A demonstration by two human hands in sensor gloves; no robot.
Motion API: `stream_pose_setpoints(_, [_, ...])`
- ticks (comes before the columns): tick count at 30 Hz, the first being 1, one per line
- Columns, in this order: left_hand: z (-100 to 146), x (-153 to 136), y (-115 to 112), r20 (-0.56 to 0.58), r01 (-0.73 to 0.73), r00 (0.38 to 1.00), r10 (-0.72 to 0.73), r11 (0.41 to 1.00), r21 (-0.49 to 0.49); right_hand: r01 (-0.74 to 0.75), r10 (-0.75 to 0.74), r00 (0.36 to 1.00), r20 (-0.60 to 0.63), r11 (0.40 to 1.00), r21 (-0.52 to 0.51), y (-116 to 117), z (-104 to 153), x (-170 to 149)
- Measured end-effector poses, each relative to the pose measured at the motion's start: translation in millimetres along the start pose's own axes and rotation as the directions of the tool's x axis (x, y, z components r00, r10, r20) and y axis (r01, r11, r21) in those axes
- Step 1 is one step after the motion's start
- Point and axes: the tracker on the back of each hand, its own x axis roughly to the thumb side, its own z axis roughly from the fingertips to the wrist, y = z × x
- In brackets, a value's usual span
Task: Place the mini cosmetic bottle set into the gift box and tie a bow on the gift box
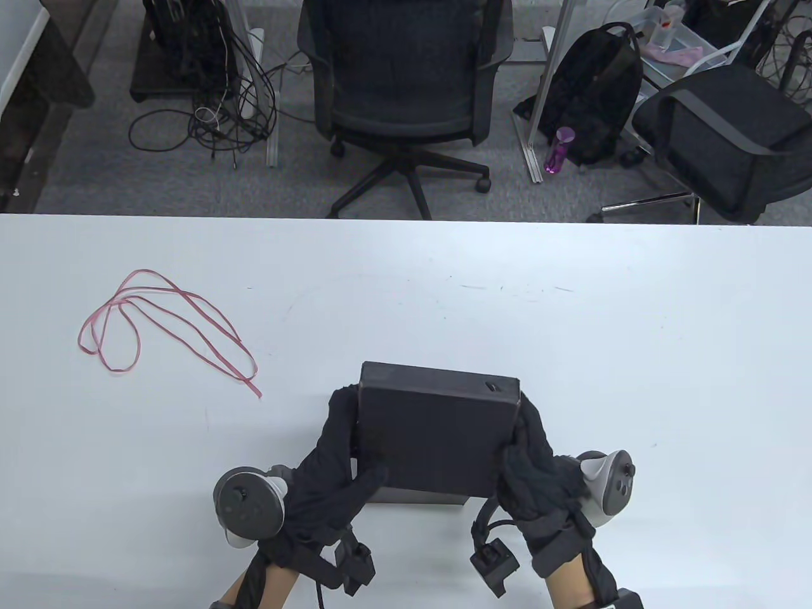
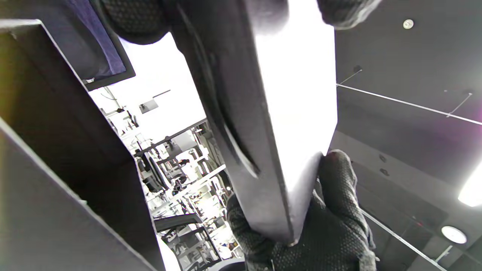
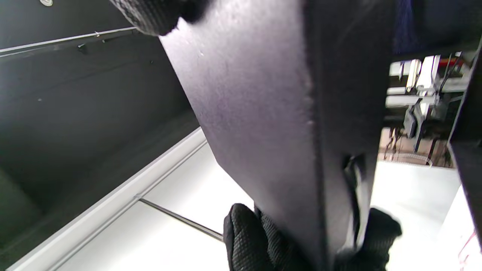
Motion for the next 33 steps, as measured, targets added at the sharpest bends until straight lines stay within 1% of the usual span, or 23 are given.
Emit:
stream_pose_setpoints(4, [1, 3, -6, -0.005, 0.012, 1.000, -0.012, 1.000, 0.013, -0.148, 0.147, 0.989, -0.022, 0.988, -0.037, 4, 1, 4])
stream_pose_setpoints(5, [2, 5, -7, -0.006, 0.026, 1.000, -0.026, 1.000, 0.011, -0.212, 0.210, 0.977, -0.045, 0.976, -0.044, 7, 2, 6])
stream_pose_setpoints(7, [3, 9, -10, -0.015, 0.055, 0.998, -0.055, 0.998, 0.013, -0.289, 0.285, 0.956, -0.070, 0.955, -0.065, 10, 4, 8])
stream_pose_setpoints(10, [3, 14, -13, -0.024, 0.047, 0.999, -0.047, 0.999, -0.005, -0.328, 0.321, 0.943, -0.081, 0.941, -0.082, 14, 6, 12])
stream_pose_setpoints(13, [3, 20, -16, -0.028, 0.019, 0.999, -0.020, 0.999, -0.030, -0.369, 0.356, 0.924, -0.137, 0.926, -0.084, 15, 7, 14])
stream_pose_setpoints(14, [4, 21, -16, -0.035, 0.028, 0.999, -0.030, 0.999, -0.033, -0.375, 0.359, 0.920, -0.158, 0.923, -0.084, 15, 7, 14])
stream_pose_setpoints(17, [4, 22, -17, -0.106, 0.131, 0.985, -0.138, 0.989, -0.073, -0.374, 0.349, 0.909, -0.230, 0.924, -0.076, 15, 8, 12])
stream_pose_setpoints(19, [3, 19, -18, -0.149, 0.132, 0.978, -0.145, 0.987, -0.095, -0.370, 0.345, 0.901, -0.261, 0.928, -0.051, 13, 8, 7])
stream_pose_setpoints(22, [1, 11, -20, -0.213, 0.083, 0.970, -0.115, 0.985, -0.152, -0.349, 0.324, 0.893, -0.312, 0.937, -0.027, 12, 9, -1])
stream_pose_setpoints(27, [0, 3, -22, -0.286, 0.106, 0.944, -0.167, 0.970, -0.219, -0.418, 0.417, 0.827, -0.376, 0.905, 0.085, 12, 8, -9])
stream_pose_setpoints(31, [-1, -3, -22, -0.337, 0.096, 0.923, -0.183, 0.961, -0.261, -0.436, 0.460, 0.782, -0.421, 0.886, 0.159, 11, 8, -14])
stream_pose_setpoints(33, [-1, -6, -22, -0.357, 0.091, 0.914, -0.191, 0.956, -0.278, -0.449, 0.480, 0.765, -0.429, 0.875, 0.179, 11, 9, -16])
